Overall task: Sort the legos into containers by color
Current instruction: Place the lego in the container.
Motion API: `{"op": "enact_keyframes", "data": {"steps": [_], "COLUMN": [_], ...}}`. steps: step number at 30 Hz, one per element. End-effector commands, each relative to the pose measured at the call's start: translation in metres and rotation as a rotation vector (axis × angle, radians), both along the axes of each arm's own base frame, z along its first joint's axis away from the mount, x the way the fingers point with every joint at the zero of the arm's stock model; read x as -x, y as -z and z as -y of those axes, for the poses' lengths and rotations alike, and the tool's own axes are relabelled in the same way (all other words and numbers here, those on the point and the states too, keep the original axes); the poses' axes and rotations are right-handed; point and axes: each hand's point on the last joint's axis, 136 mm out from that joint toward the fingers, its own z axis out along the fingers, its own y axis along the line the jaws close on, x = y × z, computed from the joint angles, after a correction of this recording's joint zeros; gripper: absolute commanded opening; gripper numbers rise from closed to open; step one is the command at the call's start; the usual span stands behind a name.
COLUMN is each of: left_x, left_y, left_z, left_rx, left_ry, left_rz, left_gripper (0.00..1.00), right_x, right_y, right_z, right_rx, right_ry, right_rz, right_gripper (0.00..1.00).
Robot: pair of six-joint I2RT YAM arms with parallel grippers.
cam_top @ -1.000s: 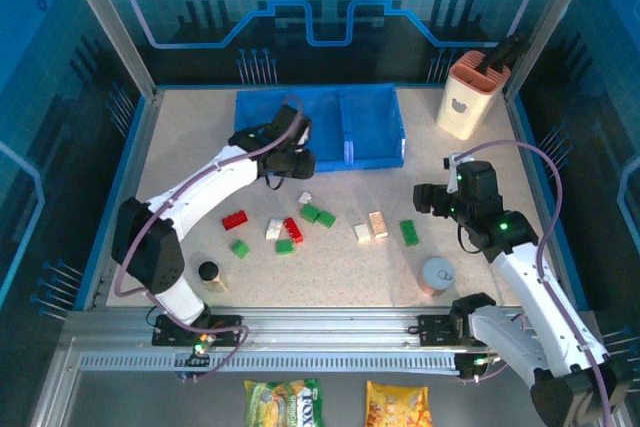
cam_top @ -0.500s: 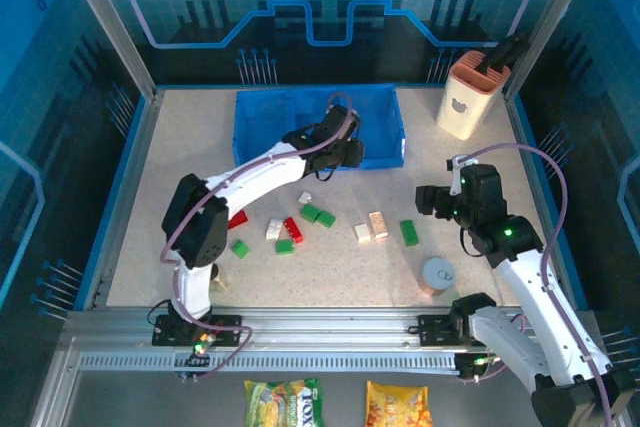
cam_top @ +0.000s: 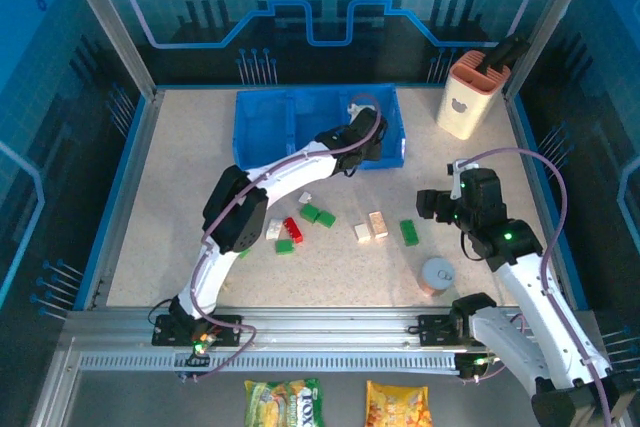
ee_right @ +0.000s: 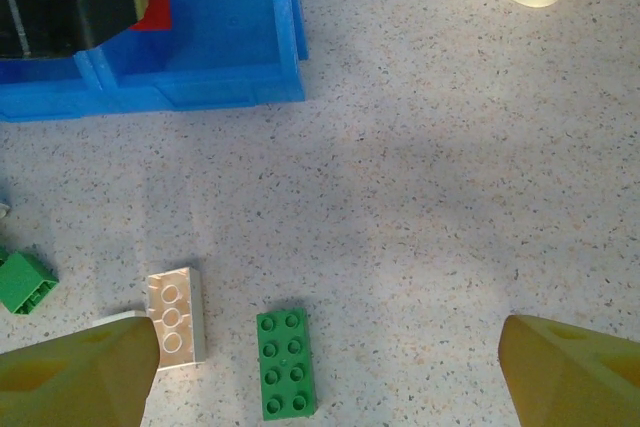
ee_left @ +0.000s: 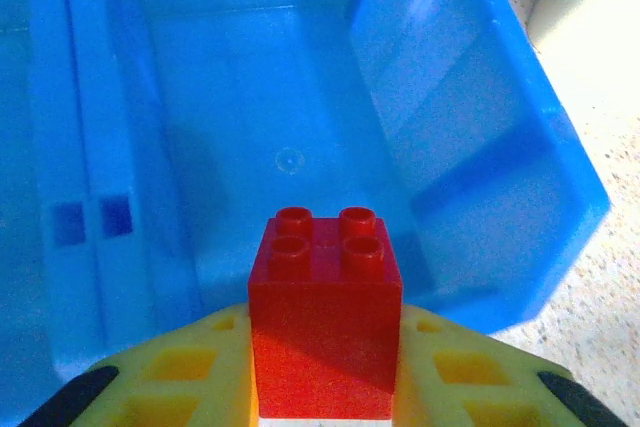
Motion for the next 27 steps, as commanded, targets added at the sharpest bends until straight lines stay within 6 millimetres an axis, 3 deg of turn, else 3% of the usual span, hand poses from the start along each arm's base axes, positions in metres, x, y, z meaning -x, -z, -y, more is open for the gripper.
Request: {"op": "enact_keyframes", "data": {"steps": [1,7,15,19,27], "left_x": [-0.012,-0.018,-0.017,-0.015,0.004], "left_y": [0.0,0.006,-0.008,-0.017,-0.031], "left_z": [0.005,0.015,0.016,0.016,0.011], "left_rx": [-0.004,0.004,0.011,0.018,0.02], "left_ry": [-0.042,-0.032,-0.023,-0.013,0.039], "left_rz": [0.025,0.005,0.013,0.019,-0.017], "left_gripper": [0.34,0.38,0.47,0.46,0.46], "right_x": [0.008,0.009,0.008,0.008,0.007], "right_y": [0.005,0.003,-0.002,-0.004,0.004], "right_z": [-0.001,0.001,-0.002,-0.004,-0.014], "right_rx": [0.004,0.018,-0.005,-0.021,-0.089], "right_ry": [-0.004,-0.004,-0.012,-0.015,-0.009], "right_rz": [-0.017,-0.015,-0.005,-0.003,-0.06], "right_gripper": [0.89,0.89,0.89,0.86,0.84]}}
